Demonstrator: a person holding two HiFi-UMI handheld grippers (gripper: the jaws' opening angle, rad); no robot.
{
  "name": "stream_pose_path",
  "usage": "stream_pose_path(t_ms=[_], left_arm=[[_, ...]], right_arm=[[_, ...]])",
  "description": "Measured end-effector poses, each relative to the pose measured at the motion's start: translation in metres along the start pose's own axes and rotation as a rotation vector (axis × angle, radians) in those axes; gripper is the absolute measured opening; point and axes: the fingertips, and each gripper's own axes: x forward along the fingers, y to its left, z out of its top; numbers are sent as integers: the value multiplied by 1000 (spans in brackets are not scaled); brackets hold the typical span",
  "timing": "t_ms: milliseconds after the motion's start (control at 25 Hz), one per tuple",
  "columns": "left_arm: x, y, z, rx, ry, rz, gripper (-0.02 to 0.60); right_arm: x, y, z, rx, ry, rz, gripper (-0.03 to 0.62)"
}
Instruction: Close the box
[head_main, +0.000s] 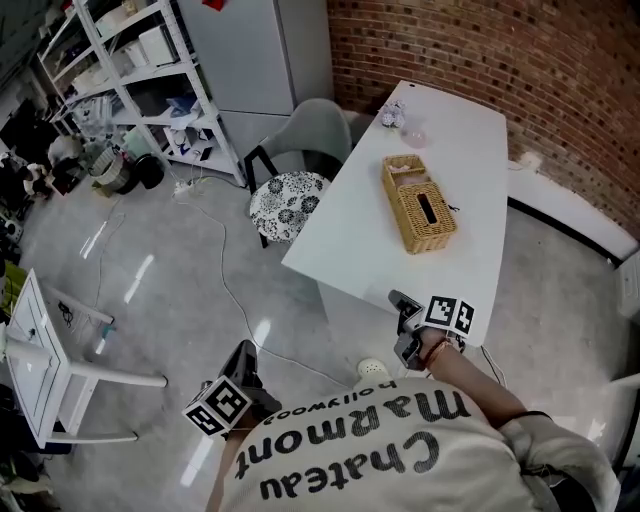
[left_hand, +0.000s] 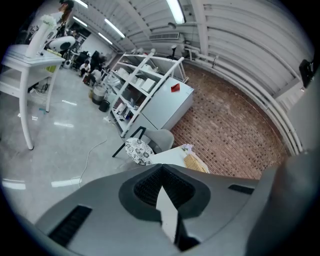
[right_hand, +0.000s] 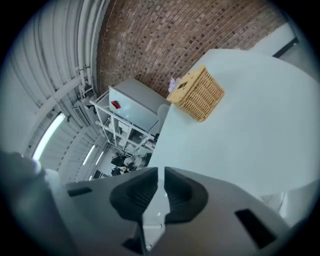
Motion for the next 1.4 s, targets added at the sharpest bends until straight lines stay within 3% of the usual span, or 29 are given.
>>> stream_pose_path(t_ms=[240,480,640,920,1400], left_arm=[[-6,-7,-2,16,-5,-46,2],[-19,-31,25,88,-96,-73,2],[-25,-50,32,118,-143,-80,2],[-27,-79,26,117,-170,-75,2],[-28,-111,-19,82,-190,5,2]], right_arm=[[-6,72,-17,-169,-22,103,9],[-28,149,-8,-323,-85,271,3],[-51,177,2,-454,-131,315,3],[-70,176,30,-644,-165,281,3],[-95,127,60,-685,-83,279,3]])
